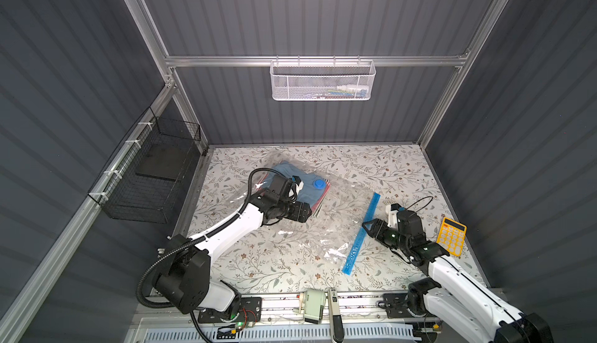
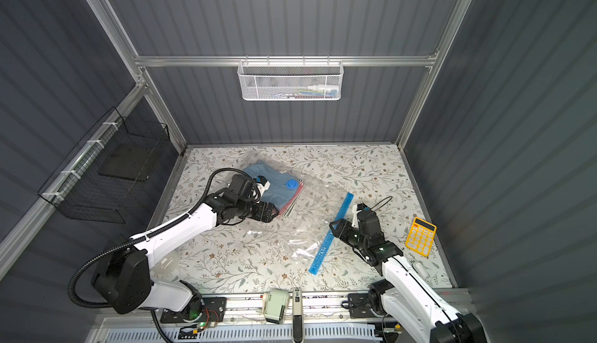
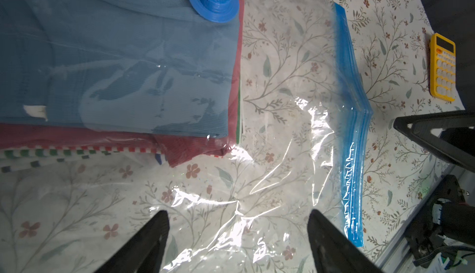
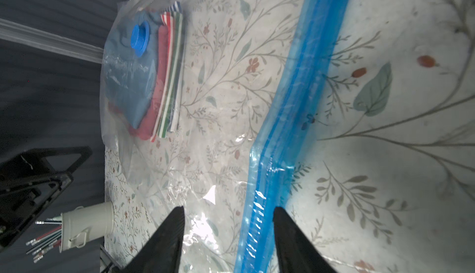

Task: Take the tank top out of the vacuum bag
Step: Open the vacuum bag at the center of the board.

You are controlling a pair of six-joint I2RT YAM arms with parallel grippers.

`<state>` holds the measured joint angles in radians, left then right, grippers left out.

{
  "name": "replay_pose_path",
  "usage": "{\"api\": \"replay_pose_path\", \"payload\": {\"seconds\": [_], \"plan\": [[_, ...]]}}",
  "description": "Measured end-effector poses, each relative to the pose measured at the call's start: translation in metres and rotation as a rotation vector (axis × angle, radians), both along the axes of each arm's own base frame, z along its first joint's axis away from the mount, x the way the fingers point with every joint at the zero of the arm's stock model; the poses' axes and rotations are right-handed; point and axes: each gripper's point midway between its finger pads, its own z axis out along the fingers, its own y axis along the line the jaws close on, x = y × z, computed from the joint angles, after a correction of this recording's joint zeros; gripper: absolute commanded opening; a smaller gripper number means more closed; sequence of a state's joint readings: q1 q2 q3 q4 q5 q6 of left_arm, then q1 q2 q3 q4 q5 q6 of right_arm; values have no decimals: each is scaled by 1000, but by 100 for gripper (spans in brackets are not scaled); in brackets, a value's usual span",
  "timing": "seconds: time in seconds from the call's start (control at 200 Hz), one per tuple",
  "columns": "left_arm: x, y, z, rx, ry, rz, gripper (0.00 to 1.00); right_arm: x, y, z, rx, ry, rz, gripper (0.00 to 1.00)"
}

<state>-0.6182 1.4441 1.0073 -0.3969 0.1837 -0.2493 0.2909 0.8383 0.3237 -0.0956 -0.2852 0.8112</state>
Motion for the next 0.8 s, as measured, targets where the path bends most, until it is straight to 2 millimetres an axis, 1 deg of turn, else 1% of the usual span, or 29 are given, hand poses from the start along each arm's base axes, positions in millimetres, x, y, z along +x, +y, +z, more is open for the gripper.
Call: {"api": "replay_pose_path", "payload": {"seconds": [0.13, 0.265, 0.4, 0.555, 0.675, 0.8], "plan": [[-3, -3, 2, -6, 0, -5, 86, 2, -4, -8, -31, 21, -17, 54], [-6, -3, 10, -21, -18, -7, 87, 2, -5, -18, -47, 56, -20, 54], [-9, -2, 18, -36, -32, -4, 87, 10, -3, -16, -37, 30, -20, 53], [-14, 1, 16, -37, -28, -5, 88, 16, -1, -13, -30, 1, -22, 53], [-18, 4, 14, -36, -23, -3, 88, 16, -1, -21, -39, 27, -21, 53], [-18, 4, 17, -43, -30, -1, 88, 15, -2, -27, -45, 49, -21, 53]]}}
